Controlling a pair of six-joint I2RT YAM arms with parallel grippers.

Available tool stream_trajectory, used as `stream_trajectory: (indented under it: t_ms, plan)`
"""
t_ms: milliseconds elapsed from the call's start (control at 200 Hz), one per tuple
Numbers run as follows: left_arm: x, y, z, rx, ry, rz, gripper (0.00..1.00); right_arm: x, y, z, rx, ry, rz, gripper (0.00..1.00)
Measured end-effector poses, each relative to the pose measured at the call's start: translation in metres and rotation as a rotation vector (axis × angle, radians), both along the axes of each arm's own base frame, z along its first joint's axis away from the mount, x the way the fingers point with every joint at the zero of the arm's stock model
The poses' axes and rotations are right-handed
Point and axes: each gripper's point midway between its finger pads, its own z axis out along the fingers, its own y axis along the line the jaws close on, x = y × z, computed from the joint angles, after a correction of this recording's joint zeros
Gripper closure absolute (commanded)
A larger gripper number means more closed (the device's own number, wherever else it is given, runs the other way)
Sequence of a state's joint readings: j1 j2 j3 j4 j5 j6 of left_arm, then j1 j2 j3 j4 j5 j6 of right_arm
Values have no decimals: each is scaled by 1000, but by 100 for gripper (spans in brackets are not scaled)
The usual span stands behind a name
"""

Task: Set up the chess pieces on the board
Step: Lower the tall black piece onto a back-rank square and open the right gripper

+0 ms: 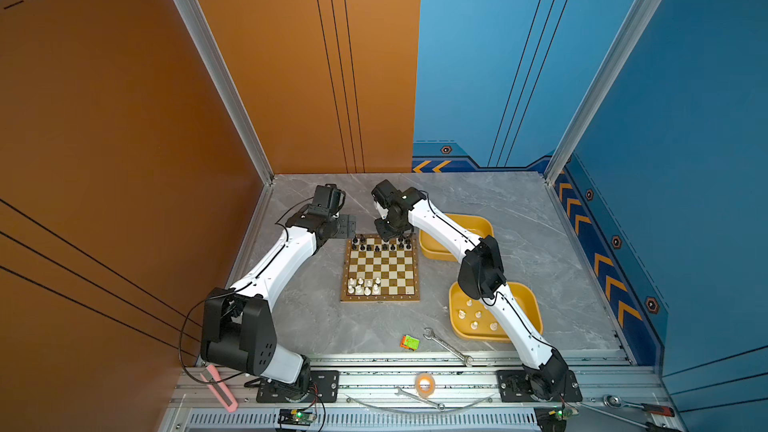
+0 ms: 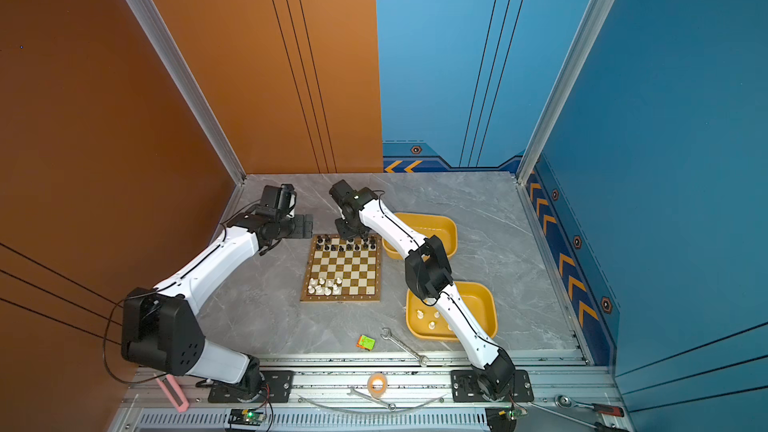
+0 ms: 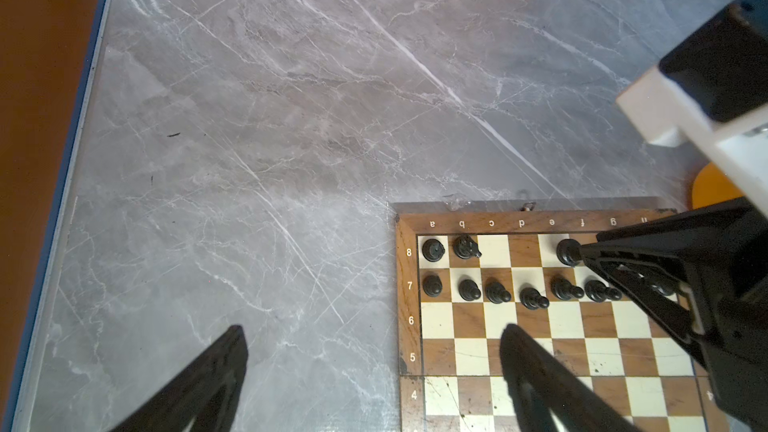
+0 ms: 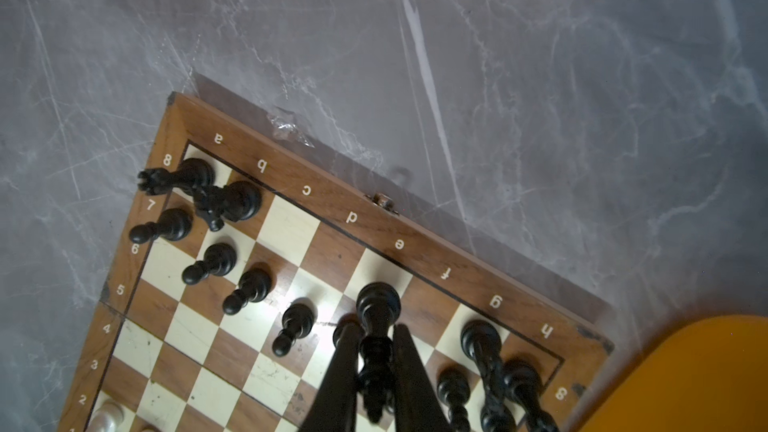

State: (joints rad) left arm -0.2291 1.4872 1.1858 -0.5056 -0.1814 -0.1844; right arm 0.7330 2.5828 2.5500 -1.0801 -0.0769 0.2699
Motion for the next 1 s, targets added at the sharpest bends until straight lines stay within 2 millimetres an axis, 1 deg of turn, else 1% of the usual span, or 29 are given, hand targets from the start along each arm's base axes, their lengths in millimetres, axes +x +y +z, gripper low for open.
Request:
stream_trajectory:
  t_ms: [165,250,401,501,561,691,736,771,846,996]
  plan:
    - [0,1,-2,0,5,1,4,0,0,-3,-2,6,1,82]
    - [1,0,-3,0,9,0,4,0,1,-6,-3,8,1,80]
    - [4,0,-2,-1,7,1,4,2,3,-9,5,13,2,72]
    - [5,1,0,-2,2,4,4,2,4,-8,17,20,-3,69]
    - [6,1,1,-3,0,5,4,3,4,-7,22,19,-9,65]
    - [6,1,0,-2,2,5,4,7,2,-4,30,15,-18,63]
    - [7,1,-1,-2,4,5,4,8,1,-3,31,13,-20,58]
    - [7,1,-2,-1,6,5,4,9,0,-3,32,13,-23,57]
    - [8,1,-2,-2,6,5,4,10,-1,-3,33,14,-28,49]
    - [14,-1,6,-6,-12,5,4,13,-1,0,42,5,-26,42]
